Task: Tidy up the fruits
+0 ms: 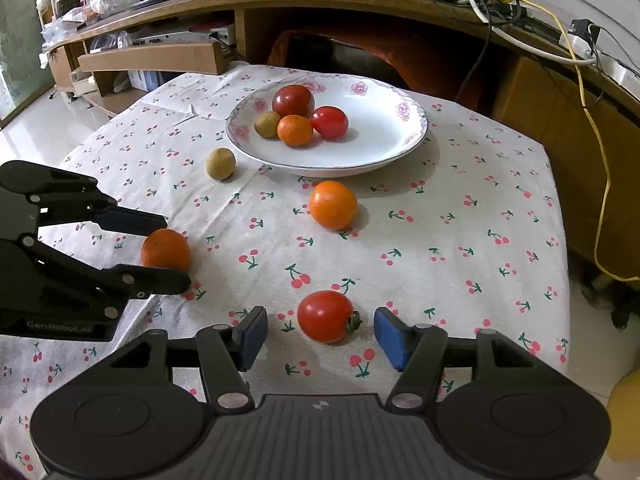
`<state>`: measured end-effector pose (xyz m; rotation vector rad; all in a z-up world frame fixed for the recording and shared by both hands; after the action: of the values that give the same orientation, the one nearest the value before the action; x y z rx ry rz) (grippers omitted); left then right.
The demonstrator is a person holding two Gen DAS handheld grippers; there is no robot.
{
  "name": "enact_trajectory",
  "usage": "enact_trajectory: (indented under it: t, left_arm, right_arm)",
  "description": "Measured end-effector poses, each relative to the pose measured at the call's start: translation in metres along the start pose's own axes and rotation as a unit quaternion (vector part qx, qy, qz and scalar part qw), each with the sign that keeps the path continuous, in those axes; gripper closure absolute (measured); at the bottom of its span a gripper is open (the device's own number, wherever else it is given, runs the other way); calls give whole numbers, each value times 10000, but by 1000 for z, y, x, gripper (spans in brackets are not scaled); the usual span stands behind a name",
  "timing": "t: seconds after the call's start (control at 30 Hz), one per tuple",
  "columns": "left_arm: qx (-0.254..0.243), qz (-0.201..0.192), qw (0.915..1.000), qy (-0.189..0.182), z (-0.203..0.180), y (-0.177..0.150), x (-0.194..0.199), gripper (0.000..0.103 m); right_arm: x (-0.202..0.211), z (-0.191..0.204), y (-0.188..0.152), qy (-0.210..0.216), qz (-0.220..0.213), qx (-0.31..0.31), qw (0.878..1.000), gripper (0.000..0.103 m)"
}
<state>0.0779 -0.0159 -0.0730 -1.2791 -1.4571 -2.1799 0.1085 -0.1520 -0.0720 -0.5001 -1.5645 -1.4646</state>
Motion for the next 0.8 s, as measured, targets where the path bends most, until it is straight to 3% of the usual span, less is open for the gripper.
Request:
enact_trajectory:
  t: [0.2, 0.3, 0.37, 0.6, 0.8]
  left_arm:
    - [14, 18, 10000, -12, -4, 1, 0, 47]
    - [42, 51, 9999, -92, -7, 2, 1, 60]
    - [-8, 88, 9999, -47, -9, 5, 2, 62]
    - [173, 10, 9998, -112, -5, 16, 4, 63]
    - [269, -153, 9995, 13, 6, 37, 2, 63]
  right_arm:
    - [0, 0, 0, -42, -38, 2, 10000, 50]
    - [1, -1, 1, -97, -49, -6, 9999, 67]
    - [1, -1, 2, -70, -12, -79, 9999, 74]
    - [3, 3, 7, -62, -18, -122, 9999, 74]
    - [9, 7, 31, 58, -270, -265, 9993, 74]
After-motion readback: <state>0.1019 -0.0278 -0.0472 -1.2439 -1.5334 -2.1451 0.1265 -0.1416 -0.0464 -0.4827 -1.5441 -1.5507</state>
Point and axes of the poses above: each gripper's, at about its wrist camera, not at the fingertips, and x roughly against the way its jaws point, z to its left, y to its top, the point moved 5 cm from there along -x, roughly the way its jaws point, and after that the axes turned 14 degrees about -x, right-handed, at the moved point
